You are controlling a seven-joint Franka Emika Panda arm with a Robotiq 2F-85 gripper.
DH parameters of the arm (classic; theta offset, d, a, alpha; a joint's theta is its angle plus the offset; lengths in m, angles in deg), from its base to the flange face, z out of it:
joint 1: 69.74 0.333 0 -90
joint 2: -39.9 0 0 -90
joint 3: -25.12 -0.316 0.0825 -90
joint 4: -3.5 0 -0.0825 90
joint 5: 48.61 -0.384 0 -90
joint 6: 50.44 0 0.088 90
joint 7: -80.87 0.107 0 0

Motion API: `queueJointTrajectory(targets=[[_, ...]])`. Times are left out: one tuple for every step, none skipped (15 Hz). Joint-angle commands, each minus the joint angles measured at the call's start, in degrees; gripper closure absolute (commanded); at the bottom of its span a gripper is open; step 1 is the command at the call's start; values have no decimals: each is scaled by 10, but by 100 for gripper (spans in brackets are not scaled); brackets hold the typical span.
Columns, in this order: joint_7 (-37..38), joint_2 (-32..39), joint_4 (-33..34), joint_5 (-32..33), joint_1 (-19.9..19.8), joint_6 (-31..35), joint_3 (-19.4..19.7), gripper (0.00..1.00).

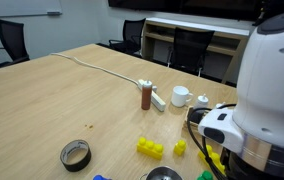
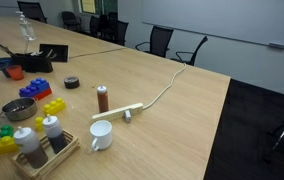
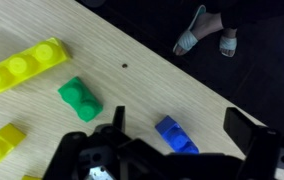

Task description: Take the blue legos at the left of the green legos and put them on the blue legos

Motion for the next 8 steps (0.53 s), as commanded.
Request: queueJointTrajectory(targets=[[-24, 54, 28, 25, 21, 55, -9, 0], [-19, 68, 34, 37, 30, 74, -6, 0], [5, 75, 37, 67, 45, 89, 9, 0], [-5, 59, 25, 37, 33, 69, -5, 0], [-1, 70, 29, 51, 38, 80, 0, 0], [-1, 76, 33, 56, 40, 84, 3, 0], [0, 78, 35, 59, 40, 85, 5, 0], [0, 78, 36, 59, 40, 85, 5, 0]])
